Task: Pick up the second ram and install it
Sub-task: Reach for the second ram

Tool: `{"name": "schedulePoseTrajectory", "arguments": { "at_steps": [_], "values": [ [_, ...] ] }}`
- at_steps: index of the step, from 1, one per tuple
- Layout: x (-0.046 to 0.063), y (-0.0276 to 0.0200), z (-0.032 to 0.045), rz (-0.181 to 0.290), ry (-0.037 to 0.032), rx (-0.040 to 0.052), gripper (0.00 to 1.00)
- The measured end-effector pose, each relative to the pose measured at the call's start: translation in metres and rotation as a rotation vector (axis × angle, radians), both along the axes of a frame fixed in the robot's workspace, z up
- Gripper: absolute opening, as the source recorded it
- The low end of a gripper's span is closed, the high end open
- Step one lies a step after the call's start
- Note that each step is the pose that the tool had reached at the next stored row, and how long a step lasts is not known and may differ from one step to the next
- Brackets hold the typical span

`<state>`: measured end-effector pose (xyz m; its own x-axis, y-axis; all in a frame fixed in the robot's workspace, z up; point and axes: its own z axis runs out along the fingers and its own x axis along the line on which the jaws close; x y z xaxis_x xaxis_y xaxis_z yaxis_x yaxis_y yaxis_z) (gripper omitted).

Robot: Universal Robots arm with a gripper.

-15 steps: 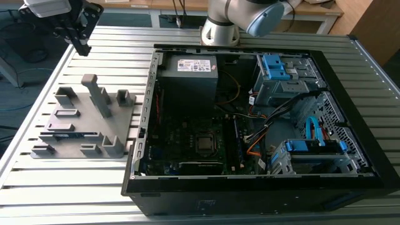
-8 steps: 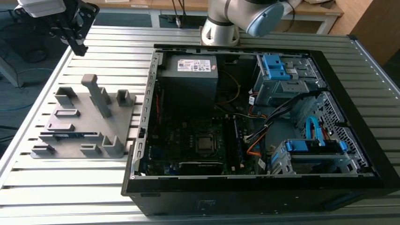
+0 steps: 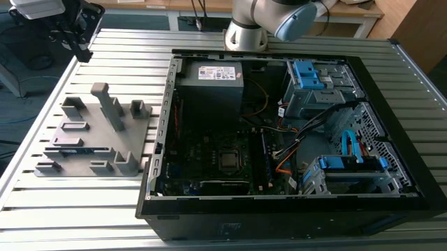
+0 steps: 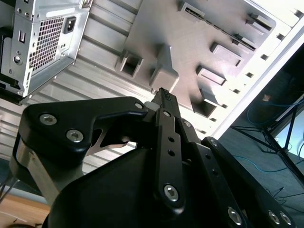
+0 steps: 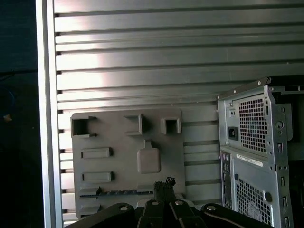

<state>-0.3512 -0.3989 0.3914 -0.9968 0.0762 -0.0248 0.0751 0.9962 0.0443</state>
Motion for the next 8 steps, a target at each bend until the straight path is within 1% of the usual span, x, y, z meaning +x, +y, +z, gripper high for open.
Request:
{"name": "schedulePoseTrajectory", "arguments": {
  "at_steps": [8],
  "values": [
    [-0.0104, 0.0, -0.0002, 0.0, 0.0001, 0.0, 0.1]
  ]
}}
